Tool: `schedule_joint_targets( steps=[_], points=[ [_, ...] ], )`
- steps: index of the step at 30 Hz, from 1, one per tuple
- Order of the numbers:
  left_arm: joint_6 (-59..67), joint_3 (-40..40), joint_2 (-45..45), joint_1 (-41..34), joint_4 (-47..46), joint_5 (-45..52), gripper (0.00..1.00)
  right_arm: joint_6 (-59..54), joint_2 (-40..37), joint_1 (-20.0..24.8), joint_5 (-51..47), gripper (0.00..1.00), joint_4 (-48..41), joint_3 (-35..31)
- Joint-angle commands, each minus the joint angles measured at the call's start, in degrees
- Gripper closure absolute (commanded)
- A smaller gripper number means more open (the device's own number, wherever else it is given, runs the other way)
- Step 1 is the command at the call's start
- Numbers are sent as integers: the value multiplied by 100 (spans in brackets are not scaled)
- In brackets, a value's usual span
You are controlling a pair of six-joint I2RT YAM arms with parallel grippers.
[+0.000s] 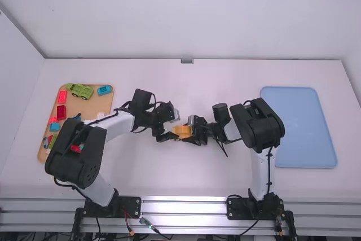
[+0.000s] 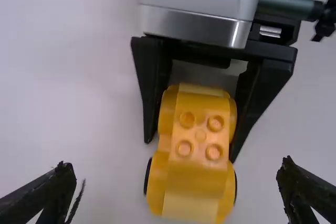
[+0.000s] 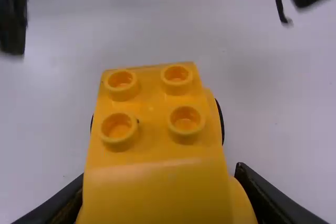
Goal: Assemble lego blocks to make yellow taxi
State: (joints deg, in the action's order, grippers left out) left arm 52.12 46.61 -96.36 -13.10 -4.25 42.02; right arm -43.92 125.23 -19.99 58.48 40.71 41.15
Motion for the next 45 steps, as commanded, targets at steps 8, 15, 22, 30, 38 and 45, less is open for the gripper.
schedule_joint_targets(
  steps=[8, 15, 22, 30, 38, 45],
  points=[
    [538, -66, 557, 1495, -286, 1513, 1, 216, 94, -31, -129, 8, -127, 188],
    [772, -223, 557, 1838, -236, 1690, 1, 216, 94, -31, 55, 55, -216, 323],
    [621, -234, 557, 1799, -79, 1394, 1, 791, -223, 208, -208, 69, -216, 378],
    [-4, -234, 555, 1797, 319, 951, 1, 1158, -2006, 1241, -2170, 76, -2201, 389],
    [-4, -310, 555, 1799, 654, 953, 1, 1969, -3615, 2671, -5154, 87, -3995, 385],
    [-26, -466, 555, 1790, 1147, 949, 1, 3073, -3729, 4096, -5875, 77, -4120, 378]
  ],
)
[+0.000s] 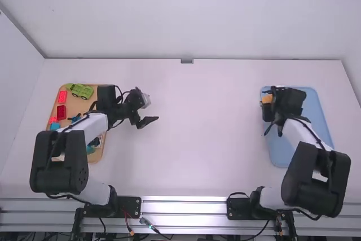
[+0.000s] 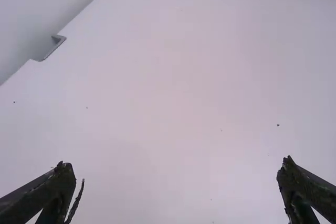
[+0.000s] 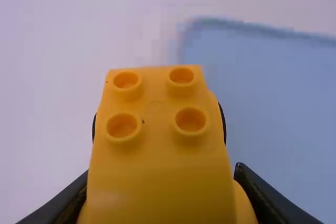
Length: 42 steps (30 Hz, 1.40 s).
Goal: Assemble lego blocks to make yellow taxi
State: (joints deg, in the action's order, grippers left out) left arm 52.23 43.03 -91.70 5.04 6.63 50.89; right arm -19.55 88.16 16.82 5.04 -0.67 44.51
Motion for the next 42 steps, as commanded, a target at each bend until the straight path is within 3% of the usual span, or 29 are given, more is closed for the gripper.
schedule_joint_targets(
  steps=[1, 2, 7, 9, 11, 12, 16, 17, 18, 27, 32, 36, 42],
  points=[
    [-37, -111, 90, -24, 72, 63, 1, 638, -13, 448, -509, 77, 26, 42],
    [-39, -116, 90, -22, 94, 66, 1, 647, 136, 745, -284, 77, 168, 42],
    [-264, -116, 85, 22, 144, 20, 1, 737, 702, 1215, -39, 78, 610, 44],
    [-695, -116, 85, -7, 264, -212, 1, 780, 933, 1335, -52, 72, 743, 44],
    [-1161, -116, 85, -26, 404, -505, 1, 776, 1080, 1403, -37, 54, 785, 44],
    [-1274, -116, 85, -26, 442, -579, 1, 776, 1099, 1416, -37, 52, 789, 44],
    [-1871, -116, 85, -2, 603, -946, 1, 756, 1117, 1432, -96, 21, 756, 59],
    [-2039, -116, 85, -17, 612, -1010, 1, 765, 1106, 1432, -232, 5, 750, 74],
    [-2155, -116, 85, -37, 608, -1036, 1, 778, 1106, 1432, -319, 1, 719, 90],
    [-3484, 7, 116, -160, 557, -1963, 1, 1226, 1078, 1062, -1067, 1, -809, 857],
    [-4028, 256, 328, -520, 133, -3071, 1, 1692, 839, 605, -1939, 1, -1996, 1574],
    [-4686, 507, 743, -990, -546, -4516, 1, 1720, 509, 127, -2000, 1, -2284, 1812],
    [-5053, 817, 1443, -1480, -1445, -5515, 1, 1718, 28, -636, -1961, 1, -2328, 1810]
  ],
)
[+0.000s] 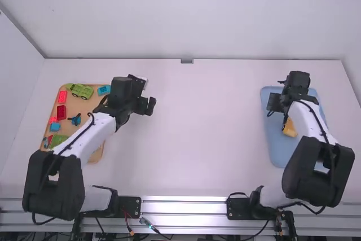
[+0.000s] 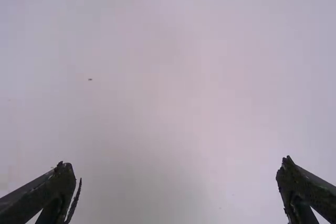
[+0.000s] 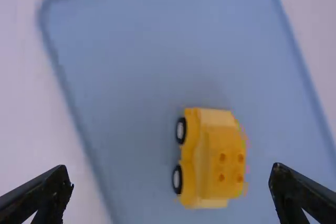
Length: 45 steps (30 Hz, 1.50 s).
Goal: Assemble lego blocks to make yellow taxi
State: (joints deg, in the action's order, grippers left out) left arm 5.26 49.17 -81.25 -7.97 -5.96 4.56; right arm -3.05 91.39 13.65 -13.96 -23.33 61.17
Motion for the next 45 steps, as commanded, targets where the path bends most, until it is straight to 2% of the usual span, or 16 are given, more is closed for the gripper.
schedule_joint_targets(
  steps=[1, 4, 12, 18, 22, 30, 45],
  points=[
    [-354, 225, 470, -219, -258, -905, 1, 72, -341, -402, -63, 1, -85, 144],
    [-417, 234, 788, -261, -436, -903, 2, 128, -561, -810, -7, 2, -138, 86],
    [-526, -330, 1353, 303, 129, -456, 12, 305, -1113, -1362, 545, 12, 414, -466],
    [-526, -866, 1889, 797, 596, -456, 21, 305, -1628, -1365, 1060, 21, 929, -981],
    [-526, -1301, 2324, 797, 596, -456, 29, 305, -2043, -1365, 1396, 28, 1344, -1396],
    [-526, -2313, 3336, 797, 596, -456, 47, 305, -3013, -1365, 1396, 45, 2314, -2366],
    [-526, -4234, 5257, 797, 596, -456, 80, 305, -4969, -1365, 1396, 79, 2333, -4322]
  ],
)
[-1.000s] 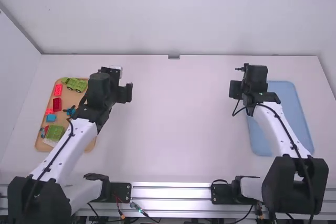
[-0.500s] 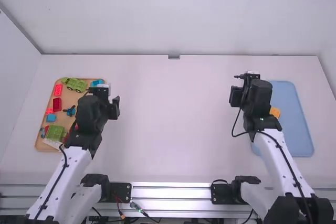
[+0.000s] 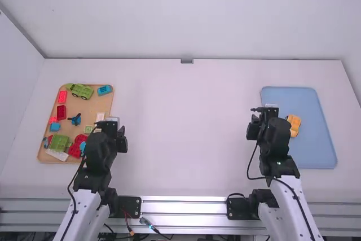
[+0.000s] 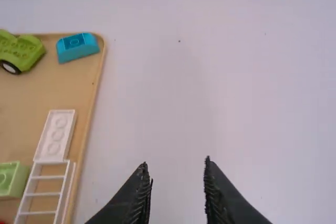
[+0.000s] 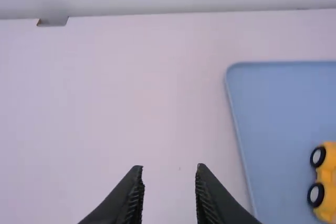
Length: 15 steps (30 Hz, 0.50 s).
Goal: Assemble lego blocks to make yellow taxi
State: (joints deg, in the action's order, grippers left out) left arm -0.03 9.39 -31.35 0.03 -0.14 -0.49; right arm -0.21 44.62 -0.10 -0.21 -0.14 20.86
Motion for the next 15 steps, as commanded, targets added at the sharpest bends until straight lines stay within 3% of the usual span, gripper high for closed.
schedule_joint_targets(
  steps=[1, 10, 15],
  points=[
    [3, -320, 331, -3, 14, 49, 81, 21, -361, 10, 21, 80, 14, -361],
    [3, -939, 1282, -3, 14, 49, 98, 21, -1440, 10, 21, 99, 14, -1440],
    [3, -939, 1702, -3, 14, 49, 100, 21, -1933, 10, 21, 100, 14, -1933]
  ],
)
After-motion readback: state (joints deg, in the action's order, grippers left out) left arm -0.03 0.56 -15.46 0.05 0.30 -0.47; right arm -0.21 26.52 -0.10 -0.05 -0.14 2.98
